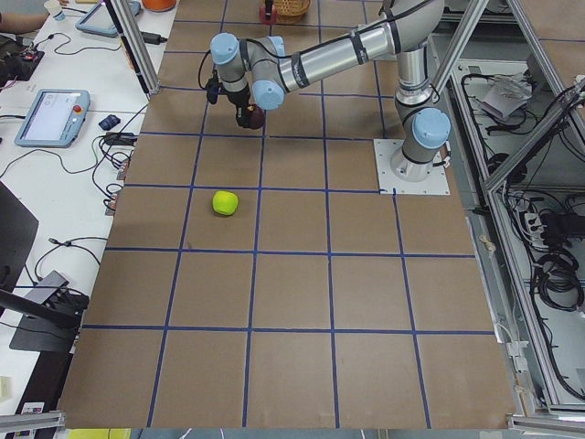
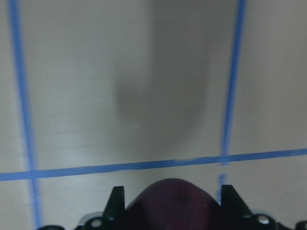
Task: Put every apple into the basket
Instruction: 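Drop the red apple in the basket with right while left sets dark apple centrally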
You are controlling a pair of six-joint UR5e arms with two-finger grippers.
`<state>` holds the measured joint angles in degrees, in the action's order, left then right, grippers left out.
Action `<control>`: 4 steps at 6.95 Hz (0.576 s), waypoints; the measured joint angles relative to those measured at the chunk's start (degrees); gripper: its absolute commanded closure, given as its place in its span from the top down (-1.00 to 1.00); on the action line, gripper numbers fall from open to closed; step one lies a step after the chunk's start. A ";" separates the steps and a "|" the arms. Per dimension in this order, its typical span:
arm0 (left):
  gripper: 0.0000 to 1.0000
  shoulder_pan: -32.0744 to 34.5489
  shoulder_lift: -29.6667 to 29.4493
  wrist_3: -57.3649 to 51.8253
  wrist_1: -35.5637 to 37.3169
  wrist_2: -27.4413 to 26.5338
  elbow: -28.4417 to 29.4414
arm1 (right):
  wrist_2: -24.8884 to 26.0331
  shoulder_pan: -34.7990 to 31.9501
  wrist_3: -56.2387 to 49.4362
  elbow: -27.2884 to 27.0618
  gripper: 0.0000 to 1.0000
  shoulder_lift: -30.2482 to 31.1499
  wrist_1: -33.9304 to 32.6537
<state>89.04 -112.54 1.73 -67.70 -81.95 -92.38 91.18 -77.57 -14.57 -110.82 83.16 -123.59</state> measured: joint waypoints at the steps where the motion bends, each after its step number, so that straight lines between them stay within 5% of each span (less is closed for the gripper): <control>1: -1.00 7.37 -2.38 9.56 6.06 1.09 -0.25 | -0.26 8.20 -10.43 -4.09 -0.12 0.96 -3.97; 2: -0.95 13.11 -5.28 16.64 11.43 1.62 -0.23 | -1.46 16.13 -21.47 -6.20 -0.08 1.10 -7.35; 3: 0.98 16.49 -8.07 21.79 16.11 1.67 -0.22 | -4.28 23.19 -30.37 -6.87 0.19 0.91 -9.03; 4: 1.00 18.09 -9.95 24.47 18.94 1.45 -0.57 | -8.20 29.50 -38.06 -6.73 0.11 -0.44 -10.60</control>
<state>107.13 -122.49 26.20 -48.75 -80.50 -92.94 82.98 -48.07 -52.63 -117.54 82.72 -134.19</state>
